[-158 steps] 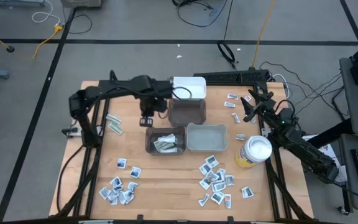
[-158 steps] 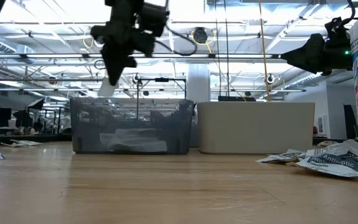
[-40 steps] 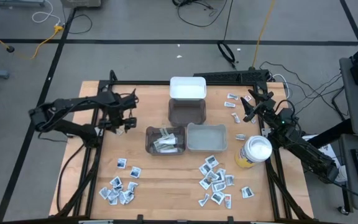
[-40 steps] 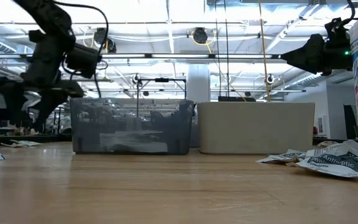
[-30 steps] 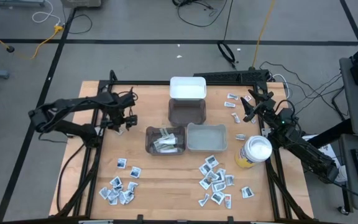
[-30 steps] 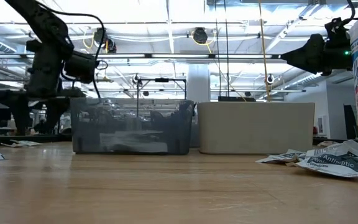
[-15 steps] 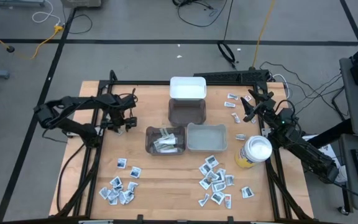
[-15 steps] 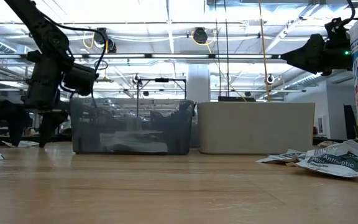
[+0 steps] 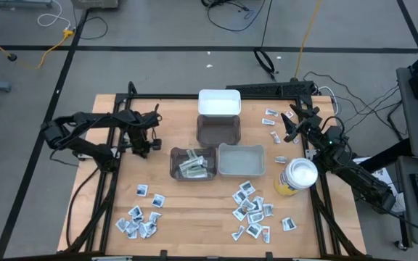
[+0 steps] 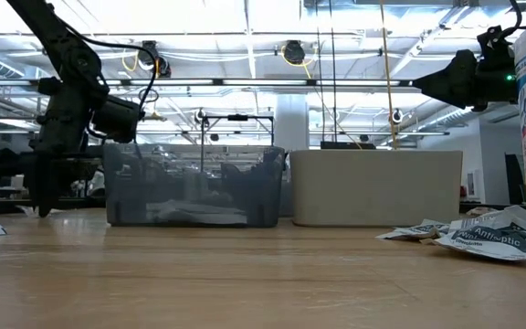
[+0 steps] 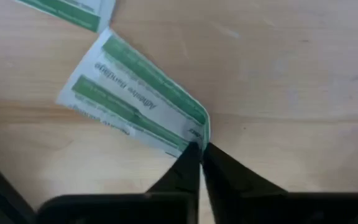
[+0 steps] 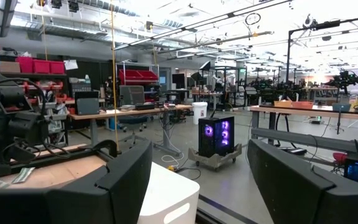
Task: Pick & Place First Aid Supplies
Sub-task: Put the white bandage into the bottom black bin
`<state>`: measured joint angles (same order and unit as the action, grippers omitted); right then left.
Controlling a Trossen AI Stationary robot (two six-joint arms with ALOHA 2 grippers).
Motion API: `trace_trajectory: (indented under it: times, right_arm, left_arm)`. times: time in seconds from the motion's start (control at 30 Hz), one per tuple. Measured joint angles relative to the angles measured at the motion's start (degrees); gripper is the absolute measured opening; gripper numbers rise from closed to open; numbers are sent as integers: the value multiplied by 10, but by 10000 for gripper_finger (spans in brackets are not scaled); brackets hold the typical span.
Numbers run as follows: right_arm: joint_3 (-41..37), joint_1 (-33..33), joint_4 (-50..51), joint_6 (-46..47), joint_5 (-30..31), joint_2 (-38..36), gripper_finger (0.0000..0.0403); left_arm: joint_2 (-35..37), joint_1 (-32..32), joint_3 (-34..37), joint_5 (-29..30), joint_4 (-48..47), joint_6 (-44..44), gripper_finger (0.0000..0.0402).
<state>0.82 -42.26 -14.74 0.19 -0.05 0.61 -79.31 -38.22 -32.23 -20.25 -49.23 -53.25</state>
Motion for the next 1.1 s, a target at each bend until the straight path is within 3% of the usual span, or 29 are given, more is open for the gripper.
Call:
trace_trajectory:
  times: [0.43, 0.87, 1.1]
  right_arm:
    - [0, 0, 0, 0, 0, 0, 263]
    - [0, 0, 0, 0, 0, 0, 263]
    - [0, 0, 0, 0, 0, 0, 263]
  left_arm:
    - [24, 4, -31, 12, -14, -3, 3]
    - [28, 37, -201, 20, -160, 156, 1]
    - [28, 70, -262, 19, -246, 282, 1]
